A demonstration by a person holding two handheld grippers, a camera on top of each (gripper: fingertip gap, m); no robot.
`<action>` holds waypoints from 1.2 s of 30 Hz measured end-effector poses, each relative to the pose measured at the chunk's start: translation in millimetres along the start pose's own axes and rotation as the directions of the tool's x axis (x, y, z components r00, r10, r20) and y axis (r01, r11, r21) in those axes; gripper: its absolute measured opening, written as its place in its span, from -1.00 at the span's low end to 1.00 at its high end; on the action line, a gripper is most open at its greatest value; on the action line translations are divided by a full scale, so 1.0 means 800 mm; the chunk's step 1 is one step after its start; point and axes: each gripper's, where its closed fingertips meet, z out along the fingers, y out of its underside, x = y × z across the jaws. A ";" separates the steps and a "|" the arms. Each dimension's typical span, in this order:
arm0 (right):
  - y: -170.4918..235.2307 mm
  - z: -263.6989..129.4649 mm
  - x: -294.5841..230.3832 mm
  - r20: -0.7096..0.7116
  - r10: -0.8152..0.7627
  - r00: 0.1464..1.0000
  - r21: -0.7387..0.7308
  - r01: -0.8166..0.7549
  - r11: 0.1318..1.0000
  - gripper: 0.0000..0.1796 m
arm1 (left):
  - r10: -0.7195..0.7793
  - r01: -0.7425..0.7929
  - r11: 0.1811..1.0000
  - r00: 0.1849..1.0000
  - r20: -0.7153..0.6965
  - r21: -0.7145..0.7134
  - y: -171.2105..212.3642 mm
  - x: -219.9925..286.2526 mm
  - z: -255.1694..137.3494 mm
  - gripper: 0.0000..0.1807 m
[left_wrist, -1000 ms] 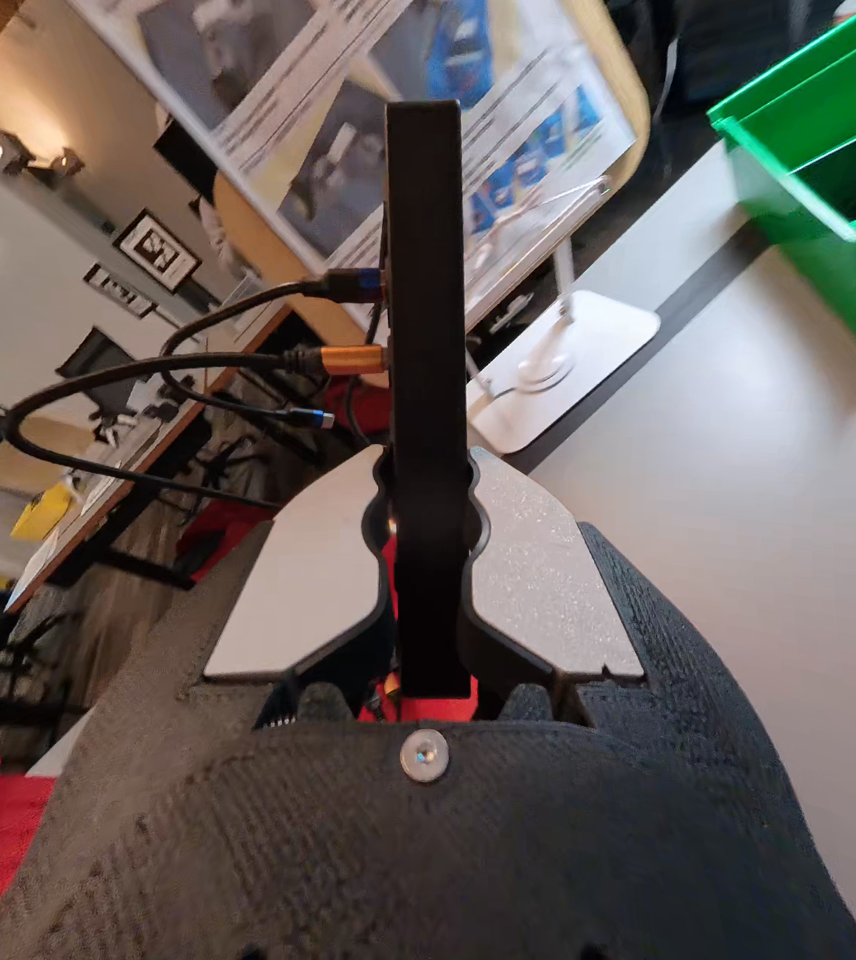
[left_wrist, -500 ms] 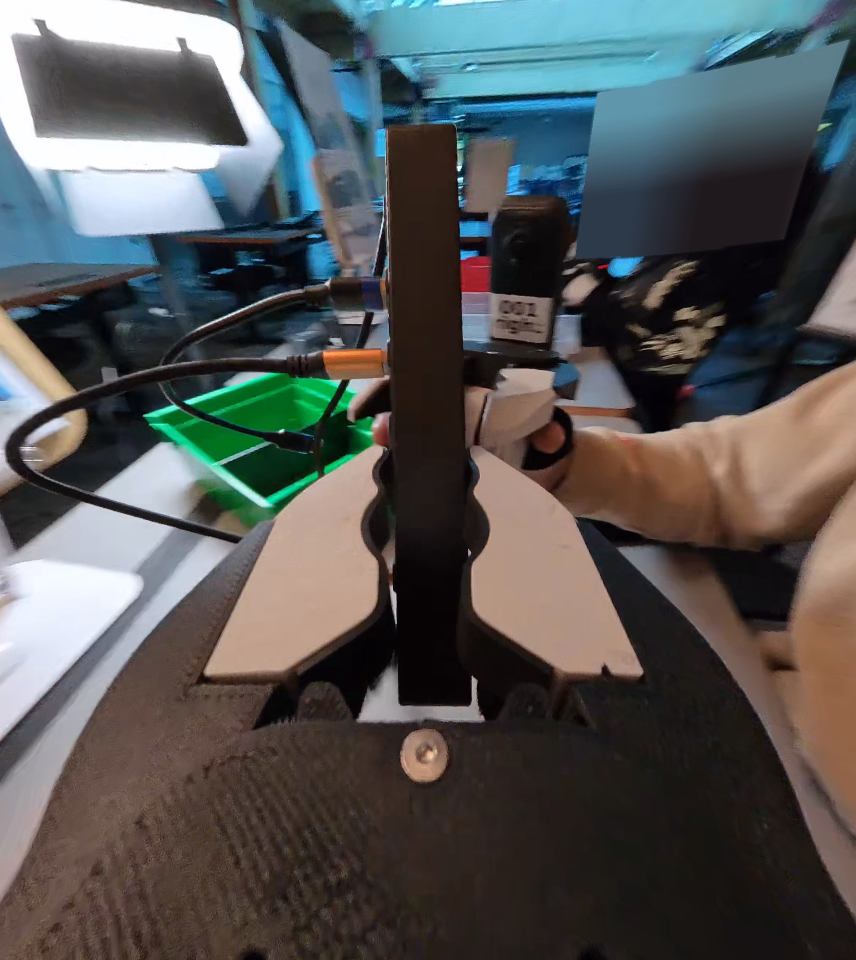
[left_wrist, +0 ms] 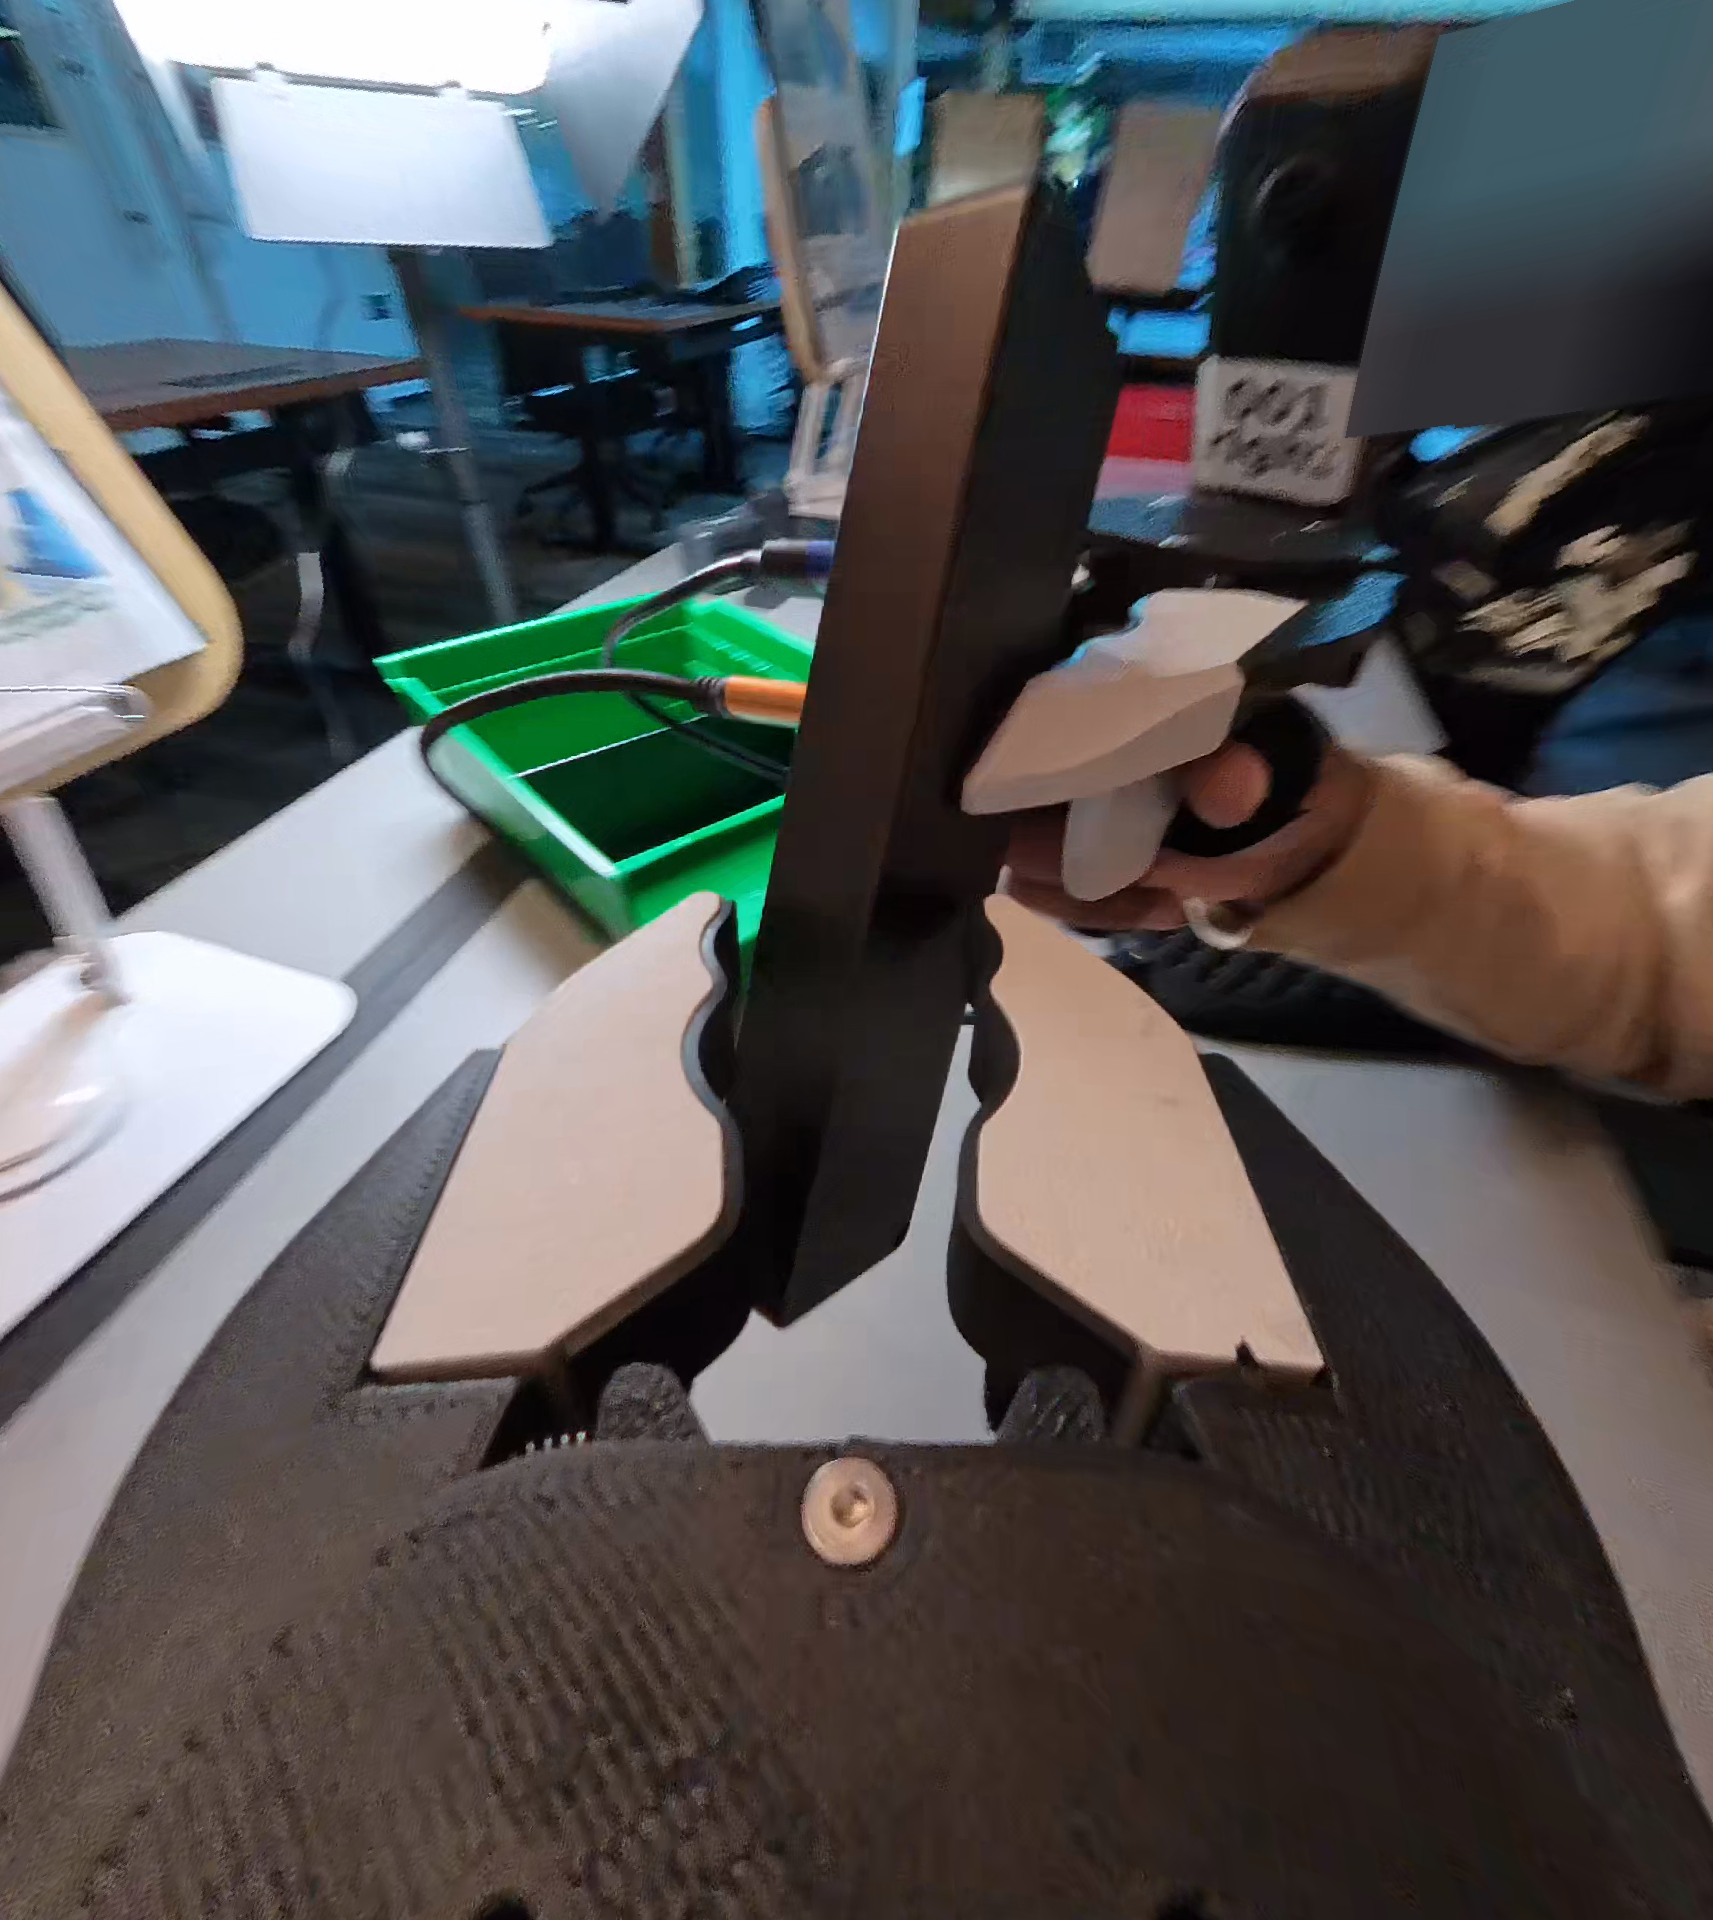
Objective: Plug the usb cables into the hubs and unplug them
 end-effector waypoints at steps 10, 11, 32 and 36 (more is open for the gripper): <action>0.022 0.011 0.012 -0.215 0.052 0.975 -0.066 -0.068 0.996 -0.72 | 0.426 -0.342 0.896 0.842 0.330 -0.284 0.042 -0.032 0.024 -0.36; 0.024 0.012 0.011 -0.220 0.055 0.974 -0.069 -0.071 0.995 -0.71 | 0.440 -0.352 0.890 0.828 0.347 -0.290 0.044 -0.035 0.024 -0.37; -0.084 -0.065 -0.137 0.380 -0.196 0.904 0.075 0.182 0.981 -0.58 | -0.023 -0.009 0.917 0.997 0.074 0.400 -0.062 -0.048 -0.088 -0.38; -0.118 -0.092 -0.078 0.217 -0.168 0.962 0.164 0.133 0.977 -0.63 | -0.110 0.201 0.850 0.972 -0.209 0.487 -0.068 -0.034 -0.098 -0.38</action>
